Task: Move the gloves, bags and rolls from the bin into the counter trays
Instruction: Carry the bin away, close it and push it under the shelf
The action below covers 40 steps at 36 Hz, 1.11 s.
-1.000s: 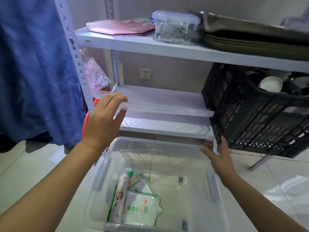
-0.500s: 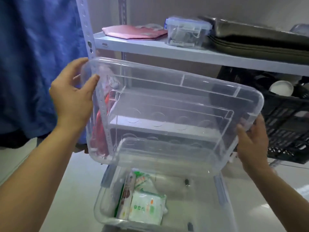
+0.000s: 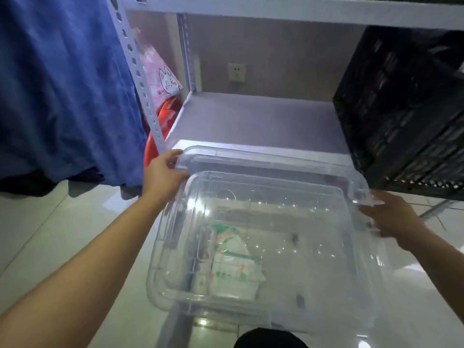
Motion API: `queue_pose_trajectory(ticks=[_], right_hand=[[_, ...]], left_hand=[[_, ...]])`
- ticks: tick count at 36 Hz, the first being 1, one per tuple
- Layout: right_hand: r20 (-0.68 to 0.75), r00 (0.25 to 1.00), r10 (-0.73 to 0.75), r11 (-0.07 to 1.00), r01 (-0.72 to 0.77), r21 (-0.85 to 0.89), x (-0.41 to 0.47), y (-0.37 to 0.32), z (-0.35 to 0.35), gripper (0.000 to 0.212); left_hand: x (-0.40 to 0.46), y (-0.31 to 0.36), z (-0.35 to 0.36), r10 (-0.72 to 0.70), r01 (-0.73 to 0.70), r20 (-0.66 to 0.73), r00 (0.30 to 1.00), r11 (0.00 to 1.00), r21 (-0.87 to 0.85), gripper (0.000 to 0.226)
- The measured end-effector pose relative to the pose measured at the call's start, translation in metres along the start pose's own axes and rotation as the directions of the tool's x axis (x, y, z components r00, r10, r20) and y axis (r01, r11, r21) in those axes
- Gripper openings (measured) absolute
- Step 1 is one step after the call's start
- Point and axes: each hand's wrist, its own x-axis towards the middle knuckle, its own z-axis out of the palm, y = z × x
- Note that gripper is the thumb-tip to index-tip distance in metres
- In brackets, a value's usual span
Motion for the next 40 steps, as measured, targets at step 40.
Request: queue_pose_trajectory(ticks=[40], right_hand=[[0.242, 0.855, -0.460, 0.669, 0.512, -0.538, -0.068, -0.021, 0.102, 0.074]], left_hand=[[0.005, -0.032, 0.005, 0.262, -0.407, 0.417, 0.870, 0.859, 0.310, 0.061]])
